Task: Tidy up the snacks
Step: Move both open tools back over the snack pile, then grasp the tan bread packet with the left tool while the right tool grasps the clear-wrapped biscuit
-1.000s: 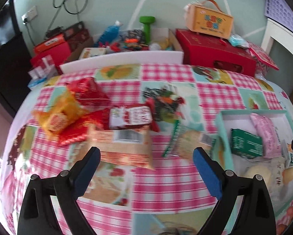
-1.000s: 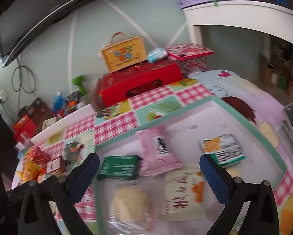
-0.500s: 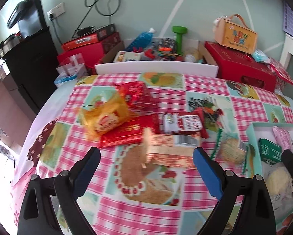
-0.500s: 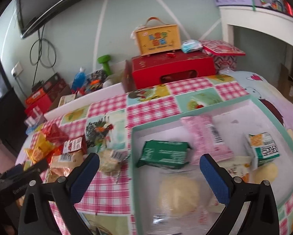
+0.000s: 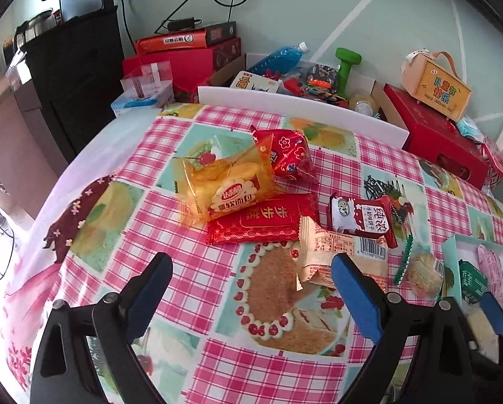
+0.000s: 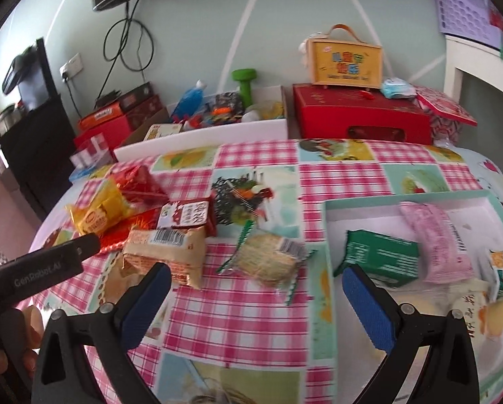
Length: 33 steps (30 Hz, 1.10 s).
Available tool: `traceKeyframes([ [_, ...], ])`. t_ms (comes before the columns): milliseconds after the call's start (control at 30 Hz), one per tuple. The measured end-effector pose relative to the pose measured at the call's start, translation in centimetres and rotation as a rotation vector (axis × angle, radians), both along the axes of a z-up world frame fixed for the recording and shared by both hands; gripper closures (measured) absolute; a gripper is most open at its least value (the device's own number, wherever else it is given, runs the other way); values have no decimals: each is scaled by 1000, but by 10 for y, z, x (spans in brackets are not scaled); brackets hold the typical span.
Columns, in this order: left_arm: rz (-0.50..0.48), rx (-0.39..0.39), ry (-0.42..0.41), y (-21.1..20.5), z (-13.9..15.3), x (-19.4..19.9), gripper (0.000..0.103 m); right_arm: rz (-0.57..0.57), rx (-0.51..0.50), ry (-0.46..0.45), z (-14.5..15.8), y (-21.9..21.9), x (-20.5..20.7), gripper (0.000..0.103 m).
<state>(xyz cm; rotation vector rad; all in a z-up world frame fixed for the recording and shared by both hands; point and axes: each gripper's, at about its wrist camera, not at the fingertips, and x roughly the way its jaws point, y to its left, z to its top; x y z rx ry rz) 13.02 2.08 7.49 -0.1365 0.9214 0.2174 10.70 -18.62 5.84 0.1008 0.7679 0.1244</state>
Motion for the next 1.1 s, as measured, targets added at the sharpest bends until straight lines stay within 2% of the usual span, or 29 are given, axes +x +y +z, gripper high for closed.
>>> traceKeyframes([
  [133,-14,-19,7,-4,-4,4,8,20,-16,19,-8,10,5,12],
  [300,-25,-39,13,-8,-7,11,8,1,6,38,-13,8,11,13],
  [400,-32,-67,17,-8,-9,15,8,-7,17,56,-15,7,16,21],
  [600,-51,-118,26,-14,-14,28,8,-13,25,101,-27,4,30,31],
  [800,-94,-141,27,-25,-17,40,8,-41,32,142,-39,-4,42,34],
  [1100,-167,-154,102,-49,-42,53,8,-14,36,158,-44,0,45,37],
])
